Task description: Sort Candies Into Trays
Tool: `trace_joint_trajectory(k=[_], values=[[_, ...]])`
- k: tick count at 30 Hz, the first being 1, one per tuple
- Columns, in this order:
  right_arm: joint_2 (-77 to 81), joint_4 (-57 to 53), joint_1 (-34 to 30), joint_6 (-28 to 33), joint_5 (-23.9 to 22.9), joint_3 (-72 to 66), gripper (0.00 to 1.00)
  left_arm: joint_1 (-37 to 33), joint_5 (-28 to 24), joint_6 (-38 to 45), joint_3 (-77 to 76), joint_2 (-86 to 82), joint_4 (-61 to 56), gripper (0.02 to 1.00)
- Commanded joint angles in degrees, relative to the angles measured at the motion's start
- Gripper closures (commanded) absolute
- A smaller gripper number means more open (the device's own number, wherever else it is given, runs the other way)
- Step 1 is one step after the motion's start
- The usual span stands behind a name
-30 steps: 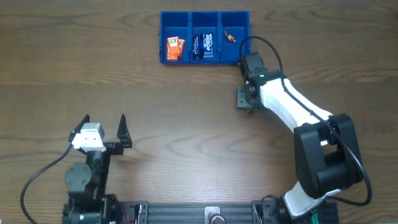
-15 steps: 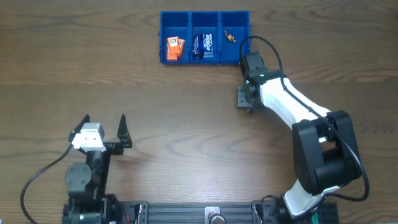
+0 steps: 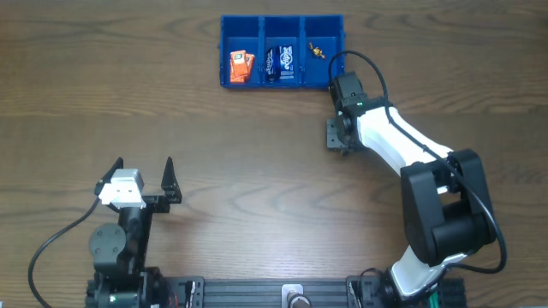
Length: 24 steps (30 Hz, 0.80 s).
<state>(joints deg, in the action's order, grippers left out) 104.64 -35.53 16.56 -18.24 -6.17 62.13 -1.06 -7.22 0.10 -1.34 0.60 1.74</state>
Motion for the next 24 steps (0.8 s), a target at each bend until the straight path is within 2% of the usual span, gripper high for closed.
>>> trace_joint_trajectory(k=[1,8,17,24], values=[[2.1,0.7,-0.1,0.5,-0.1,-0.4,0.542,0.0,-1.3,0.6,1.1,-0.3,2.0,0.02],[2.1,0.8,-0.1,0.5,0.2,-0.5,0.617,0.0,-1.3,0.6,1.1,-0.3,2.0,0.02],[2.1,1.4,-0.1,0.5,1.0,-0.5,0.796,0.0,-1.3,0.6,1.1,-0.3,2.0,0.023],[0.2,1.3,-0.1,0.8,2.0,1.4,0.829,0.0,-1.3,0.6,1.1,-0.3,2.0,0.02]])
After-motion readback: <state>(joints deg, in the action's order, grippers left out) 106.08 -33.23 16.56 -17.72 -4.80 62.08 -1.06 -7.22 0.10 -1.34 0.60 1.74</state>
